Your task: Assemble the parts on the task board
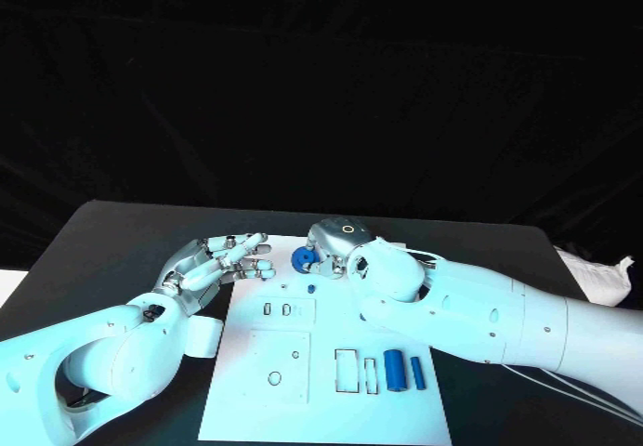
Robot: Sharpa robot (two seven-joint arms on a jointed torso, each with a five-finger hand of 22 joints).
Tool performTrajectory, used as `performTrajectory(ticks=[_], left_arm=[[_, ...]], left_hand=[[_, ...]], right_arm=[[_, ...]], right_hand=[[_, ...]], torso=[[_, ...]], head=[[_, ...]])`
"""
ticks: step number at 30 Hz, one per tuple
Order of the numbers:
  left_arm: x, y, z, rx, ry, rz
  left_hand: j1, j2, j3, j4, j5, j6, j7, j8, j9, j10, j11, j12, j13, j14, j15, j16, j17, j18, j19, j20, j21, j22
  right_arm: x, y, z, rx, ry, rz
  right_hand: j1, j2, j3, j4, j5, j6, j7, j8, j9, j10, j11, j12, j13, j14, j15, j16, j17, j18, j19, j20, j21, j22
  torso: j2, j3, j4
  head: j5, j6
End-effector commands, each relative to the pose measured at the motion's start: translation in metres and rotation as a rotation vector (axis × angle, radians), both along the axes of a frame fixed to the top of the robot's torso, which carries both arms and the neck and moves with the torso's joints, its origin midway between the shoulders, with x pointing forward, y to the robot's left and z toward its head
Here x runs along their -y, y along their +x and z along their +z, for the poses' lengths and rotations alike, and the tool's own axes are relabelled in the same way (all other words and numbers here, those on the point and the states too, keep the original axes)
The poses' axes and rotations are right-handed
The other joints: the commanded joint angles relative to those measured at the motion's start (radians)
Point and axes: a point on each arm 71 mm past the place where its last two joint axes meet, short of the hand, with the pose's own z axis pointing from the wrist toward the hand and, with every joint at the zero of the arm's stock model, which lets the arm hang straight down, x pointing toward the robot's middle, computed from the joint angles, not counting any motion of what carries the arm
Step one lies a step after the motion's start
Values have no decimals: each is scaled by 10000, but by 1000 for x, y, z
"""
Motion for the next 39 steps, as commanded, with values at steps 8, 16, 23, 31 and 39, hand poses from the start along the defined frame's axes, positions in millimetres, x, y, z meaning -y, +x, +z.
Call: performTrajectory(ticks=[8, 16, 23, 31, 39], left_arm=[[3, -1, 1, 27, -125, -244], [3, -1, 1, 17, -127, -257], [2, -1, 1, 4, -112, -239], [2, -1, 1, -23, -97, -234], [2, -1, 1, -49, -81, -227]], left_hand=[[91, 34, 0, -69, -34, -7, 49, -46, -14, -28, 15, -56, -14, 24, 66, -53, 8, 98, 18, 40, 39, -1], [91, 34, 0, -69, -34, -7, 49, -46, -14, -28, 15, -56, -14, 24, 66, -53, 8, 98, 18, 40, 39, -1], [94, 36, 3, -79, -34, -9, 50, -46, -14, -32, 16, -56, -14, 19, 68, -62, 14, 97, 14, 41, 39, -1], [109, 46, 15, -105, -32, -39, 72, -57, -18, -61, 29, -64, -17, 12, 73, -81, 28, 96, 6, 44, 40, -3], [149, 72, 45, -154, -29, -71, 89, -60, -19, -95, 42, -65, -18, 12, 81, -104, 51, 95, -3, 48, 46, -4]], right_arm=[[1, 2, -2, 154, -204, -526], [1, 2, -4, -127, -242, -431], [4, 2, -5, -396, -43, -266], [6, 5, -13, -1581, 445, -225], [9, 9, -16, -1850, 717, -399]], right_hand=[[-513, -294, -85, 230, -954, -567, 179, -381, -108, 60, 194, -365, 986, 873, 118, -71, 1650, -191, 48, 133, 27, 152], [-1458, -847, -409, 761, -1568, -1115, 338, -368, -219, -91, 351, -677, 835, 857, 261, -116, 1587, -176, 4, 277, -7, 101], [-1612, -622, -485, 737, -1261, -979, 310, -309, -188, -28, 335, -556, 937, 878, 257, -71, 1675, -196, 51, 292, 46, 214], [-1919, -158, -489, 721, -1070, -870, 275, -324, -172, 56, 306, -393, 1071, 905, 228, -8, 1789, -219, 102, 266, 110, 339], [-1935, -74, -490, 686, -971, -907, 285, -351, -183, 59, 312, -382, 1087, 908, 231, 1, 1806, -221, 103, 265, 115, 347]], torso=[[6, 2, 4], [3, 5, 10], [1, 1, 14], [3, 1, 7], [0, -2, 23]], head=[[-56, 17], [-46, 4], [-37, -16], [-35, -34], [-31, -65]])
